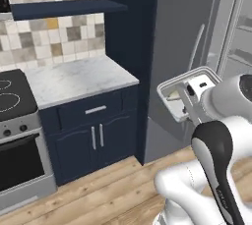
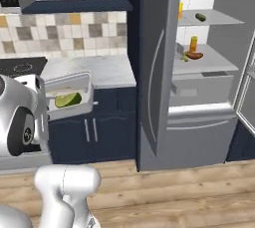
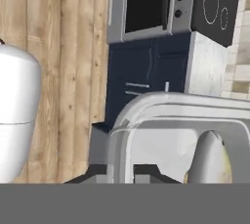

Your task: Place the tupperware on the second highest shelf of the fridge. Make space for the tupperware among the existing items by rearranging them on the shelves if needed. Close the fridge door when finished.

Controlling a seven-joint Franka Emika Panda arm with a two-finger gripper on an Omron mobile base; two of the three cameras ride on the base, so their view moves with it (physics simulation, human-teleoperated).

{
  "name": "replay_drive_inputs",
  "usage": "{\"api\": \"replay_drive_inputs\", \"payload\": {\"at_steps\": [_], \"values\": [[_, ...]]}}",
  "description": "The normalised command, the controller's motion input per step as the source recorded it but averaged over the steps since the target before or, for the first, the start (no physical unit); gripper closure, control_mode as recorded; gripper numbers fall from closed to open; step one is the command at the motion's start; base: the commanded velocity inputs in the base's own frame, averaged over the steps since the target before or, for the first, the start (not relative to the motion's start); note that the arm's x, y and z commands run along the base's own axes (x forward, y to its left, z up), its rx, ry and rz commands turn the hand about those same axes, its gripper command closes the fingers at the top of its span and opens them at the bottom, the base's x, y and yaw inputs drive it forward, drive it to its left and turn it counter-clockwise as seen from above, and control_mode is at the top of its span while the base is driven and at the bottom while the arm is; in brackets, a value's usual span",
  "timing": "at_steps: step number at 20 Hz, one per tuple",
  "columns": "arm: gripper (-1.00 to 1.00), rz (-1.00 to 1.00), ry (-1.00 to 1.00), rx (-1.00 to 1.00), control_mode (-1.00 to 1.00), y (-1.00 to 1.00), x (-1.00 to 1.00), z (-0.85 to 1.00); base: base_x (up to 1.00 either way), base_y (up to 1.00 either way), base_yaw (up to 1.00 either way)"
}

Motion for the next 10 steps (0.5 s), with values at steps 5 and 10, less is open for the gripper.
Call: {"api": "replay_drive_inputs", "payload": {"at_steps": [5, 10], "values": [[1.0, 0.0, 0.0, 0.0, 1.0, 0.0, 0.0, 0.0, 0.04, -0.4, -0.51], [1.0, 0.0, 0.0, 0.0, 1.0, 0.0, 0.0, 0.0, 0.26, -0.59, -0.41]]}}
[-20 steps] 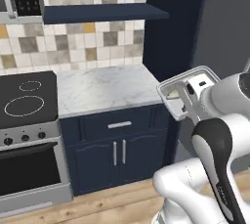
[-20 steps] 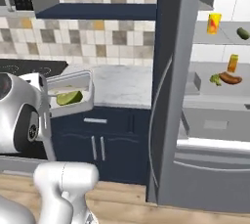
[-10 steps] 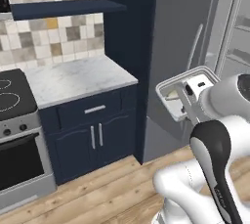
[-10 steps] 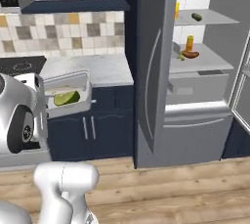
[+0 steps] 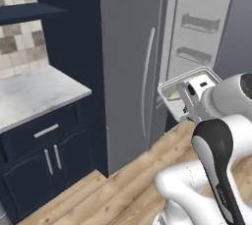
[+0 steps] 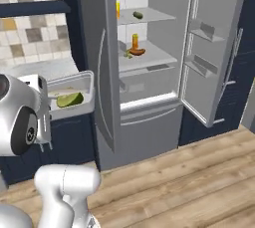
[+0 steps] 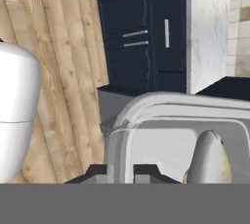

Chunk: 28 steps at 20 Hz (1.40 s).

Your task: Place the tupperware on the second highest shelf of the fridge. Make space for the tupperware among the existing items by rearranging them on the shelves if needed. Close the fridge door when finished.

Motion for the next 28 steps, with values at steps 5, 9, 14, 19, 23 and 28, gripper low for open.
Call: {"api": "replay_drive_inputs", "payload": {"at_steps": [5, 9, 14, 19, 23, 28], "values": [[1.0, 0.0, 0.0, 0.0, 1.0, 0.0, 0.0, 0.0, 0.53, -0.74, -0.32], [1.0, 0.0, 0.0, 0.0, 1.0, 0.0, 0.0, 0.0, 0.79, -0.78, -0.23], [1.0, 0.0, 0.0, 0.0, 1.0, 0.0, 0.0, 0.0, 0.88, -0.87, 0.02], [1.0, 0.0, 0.0, 0.0, 1.0, 0.0, 0.0, 0.0, 0.7, -0.77, 0.43], [1.0, 0.0, 0.0, 0.0, 1.0, 0.0, 0.0, 0.0, 0.65, -0.5, 0.67], [1.0, 0.0, 0.0, 0.0, 1.0, 0.0, 0.0, 0.0, 0.68, -0.26, 0.63]]}}
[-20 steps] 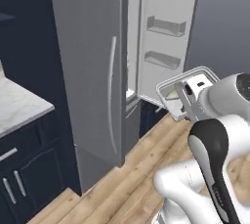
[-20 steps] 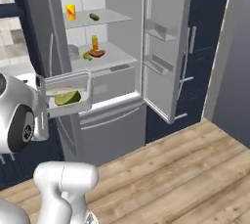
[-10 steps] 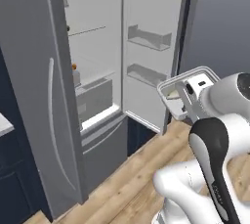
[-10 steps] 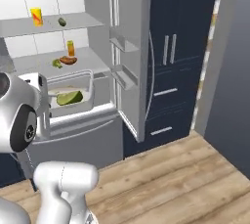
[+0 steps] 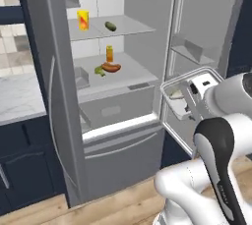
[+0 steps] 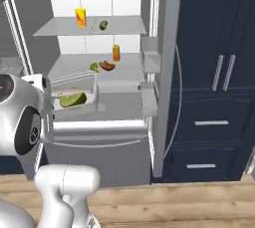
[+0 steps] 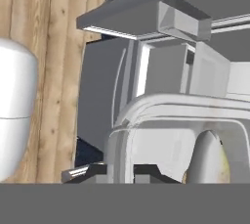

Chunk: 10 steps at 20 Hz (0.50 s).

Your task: Place the tupperware on the second highest shelf of the fridge. Make space for the tupperware among the existing items by rearranging them on the shelves if needed. Close the fridge door when finished.

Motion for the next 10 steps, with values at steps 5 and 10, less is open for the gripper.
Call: {"api": "replay_drive_inputs", "payload": {"at_steps": [5, 10], "values": [[1.0, 0.0, 0.0, 0.0, 1.0, 0.0, 0.0, 0.0, 0.78, -0.04, 0.44], [1.0, 0.0, 0.0, 0.0, 1.0, 0.0, 0.0, 0.0, 0.78, -0.32, 0.24]]}}
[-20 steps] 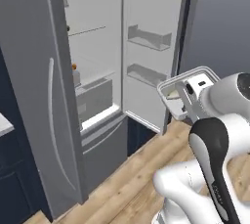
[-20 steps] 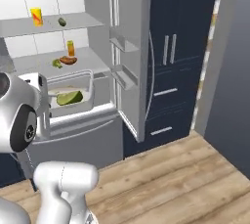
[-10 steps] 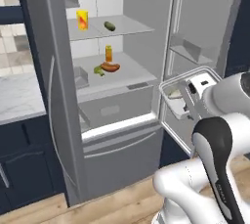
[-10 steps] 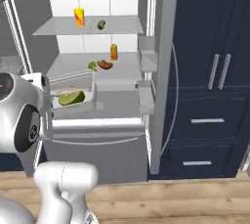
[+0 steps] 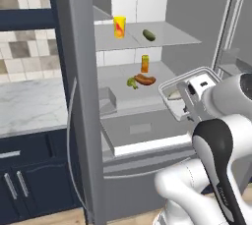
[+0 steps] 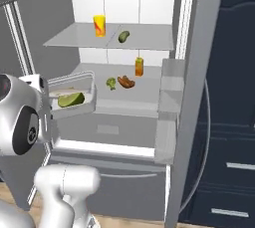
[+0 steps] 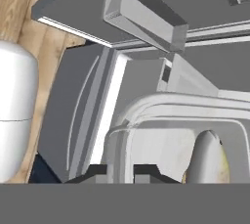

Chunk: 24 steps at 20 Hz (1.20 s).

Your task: Place the tupperware on the second highest shelf of the fridge. Make space for the tupperware among the existing items by rearranging them on the shelves if needed. Close the fridge door when finished.

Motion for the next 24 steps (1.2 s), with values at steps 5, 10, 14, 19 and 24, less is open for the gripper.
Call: {"api": "replay_drive_inputs", "payload": {"at_steps": [5, 10, 14, 19, 24], "values": [[1.0, 0.0, 0.0, 0.0, 1.0, 0.0, 0.0, 0.0, 0.76, -0.28, 0.21], [1.0, 0.0, 0.0, 0.0, 1.0, 0.0, 0.0, 0.0, 0.55, -0.07, 0.18], [1.0, 0.0, 0.0, 0.0, 1.0, 0.0, 0.0, 0.0, 0.31, 0.0, 0.16], [1.0, 0.12, -0.06, -0.03, -1.0, 0.0, 0.01, -0.6, 0.03, 0.0, 0.03], [1.0, 0.21, -0.01, 0.0, -1.0, 0.0, 0.0, -0.7, 0.0, 0.0, 0.0]]}}
